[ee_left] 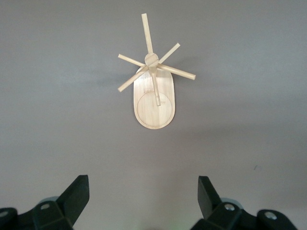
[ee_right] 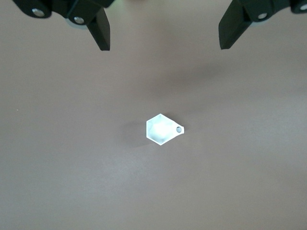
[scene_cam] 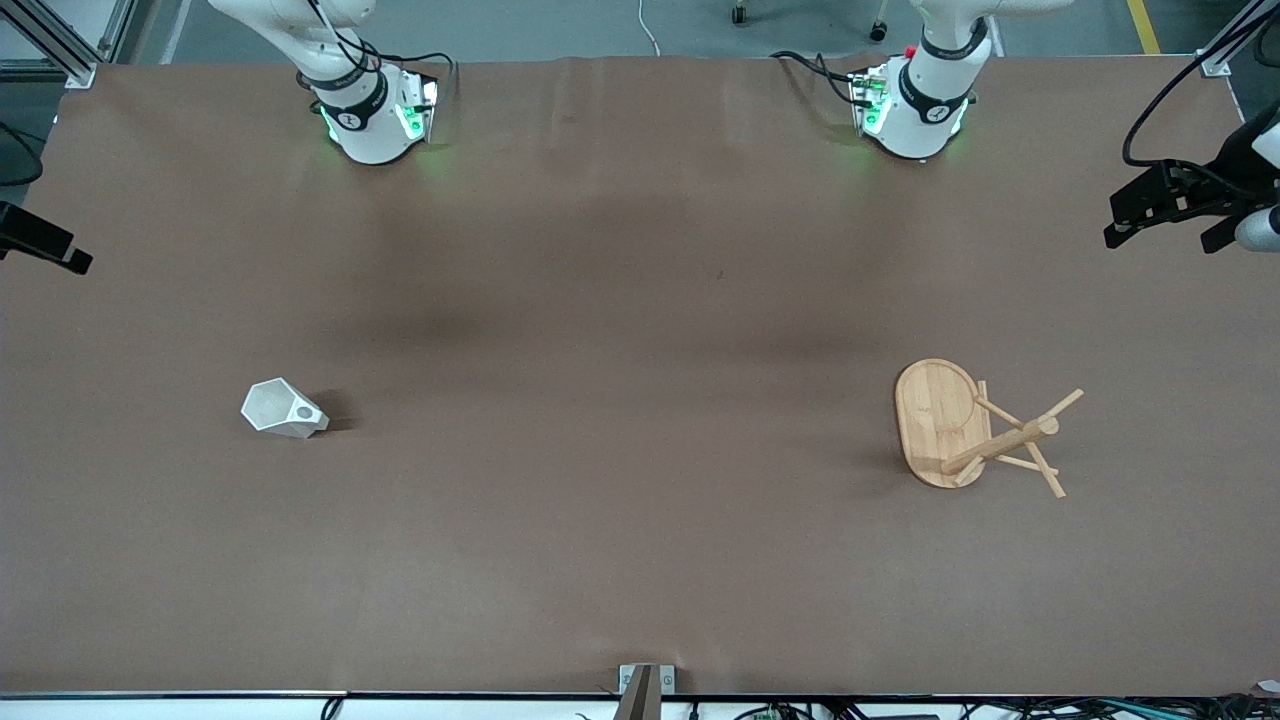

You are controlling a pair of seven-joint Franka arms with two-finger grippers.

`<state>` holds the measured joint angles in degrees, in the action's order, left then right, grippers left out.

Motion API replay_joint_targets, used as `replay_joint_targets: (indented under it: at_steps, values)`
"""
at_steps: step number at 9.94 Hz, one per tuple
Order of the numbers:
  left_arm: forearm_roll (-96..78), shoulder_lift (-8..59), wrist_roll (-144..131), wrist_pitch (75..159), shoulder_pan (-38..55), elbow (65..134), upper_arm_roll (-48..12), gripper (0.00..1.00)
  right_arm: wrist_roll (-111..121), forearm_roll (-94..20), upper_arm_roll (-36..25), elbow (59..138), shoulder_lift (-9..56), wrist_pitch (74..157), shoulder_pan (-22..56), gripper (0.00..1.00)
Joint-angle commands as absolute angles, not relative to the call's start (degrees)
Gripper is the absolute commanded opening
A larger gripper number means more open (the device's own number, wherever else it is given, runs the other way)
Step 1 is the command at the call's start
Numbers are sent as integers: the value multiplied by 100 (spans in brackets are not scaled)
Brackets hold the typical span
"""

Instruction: Hang cup on rack

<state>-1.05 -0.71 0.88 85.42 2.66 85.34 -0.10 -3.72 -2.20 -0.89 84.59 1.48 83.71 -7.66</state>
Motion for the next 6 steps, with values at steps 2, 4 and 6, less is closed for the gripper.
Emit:
replay_joint_targets:
  at_steps: [2, 4, 6]
  values:
    - [9, -18, 149, 8578, 229, 8631, -35, 100, -317, -176, -97, 8526, 62, 8350, -765, 100]
    - [9, -18, 150, 8578, 220, 8631, -26, 100, -247, -176, -105, 8525, 88, 8341, -773, 100]
    - [9, -9, 149, 8587, 220, 8631, -18, 100, -158, -184, -105, 8831, 149, 8419, -808, 100]
